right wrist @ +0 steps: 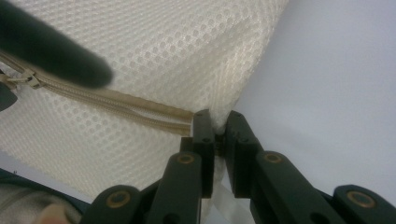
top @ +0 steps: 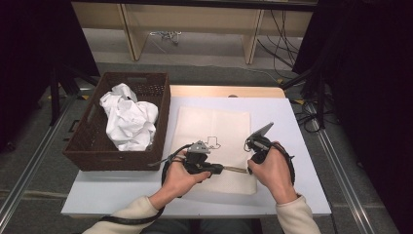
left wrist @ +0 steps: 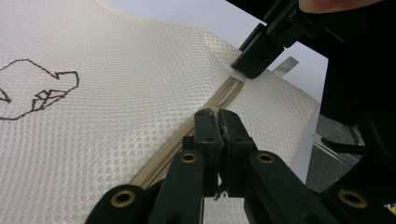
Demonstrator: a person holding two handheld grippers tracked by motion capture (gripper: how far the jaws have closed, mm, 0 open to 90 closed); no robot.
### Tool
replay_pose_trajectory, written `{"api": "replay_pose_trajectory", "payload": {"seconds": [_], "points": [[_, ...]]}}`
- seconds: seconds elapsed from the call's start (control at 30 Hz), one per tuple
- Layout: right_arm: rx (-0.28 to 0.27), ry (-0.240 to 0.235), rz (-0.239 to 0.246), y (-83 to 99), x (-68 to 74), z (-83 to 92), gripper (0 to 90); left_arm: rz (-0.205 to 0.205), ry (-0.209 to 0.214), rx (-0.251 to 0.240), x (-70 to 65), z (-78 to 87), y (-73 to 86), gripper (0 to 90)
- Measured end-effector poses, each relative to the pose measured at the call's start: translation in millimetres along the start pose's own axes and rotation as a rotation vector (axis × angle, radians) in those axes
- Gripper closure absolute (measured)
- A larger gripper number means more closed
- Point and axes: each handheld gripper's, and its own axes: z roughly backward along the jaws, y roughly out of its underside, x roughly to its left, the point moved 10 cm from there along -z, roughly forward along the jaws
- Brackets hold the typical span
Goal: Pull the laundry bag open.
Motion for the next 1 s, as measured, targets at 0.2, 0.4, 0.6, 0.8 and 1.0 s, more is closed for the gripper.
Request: {"api": "replay_pose_trajectory", "payload": {"seconds": [0.2, 0.4, 0.6, 0.8, 1.0], "points": [[0.005, 0.001, 0.008, 0.2, -0.7, -0.1, 84.7, 0.01, -0.008, -0.007, 1.5, 2.8, -0.4, 86.8], [0.01, -0.011, -0.003, 1.0, 1.6, 0.4, 84.7, 0.01, -0.006, -0.003, 3.0, 5.5, 1.1, 86.9], [0.007, 0.002, 0.011, 0.4, -0.7, -0.5, 84.7, 0.017, -0.014, -0.006, 5.0, 9.0, 2.1, 86.9], [0.0, -0.004, -0.003, 0.0, 0.6, -0.7, 84.7, 0.014, -0.009, -0.009, 6.4, 12.8, 2.8, 86.9], [0.008, -0.007, 0.0, 0.5, -0.4, -0.8, 84.7, 0.023, -0.01, -0.007, 8.2, 15.3, 4.4, 86.9]]}}
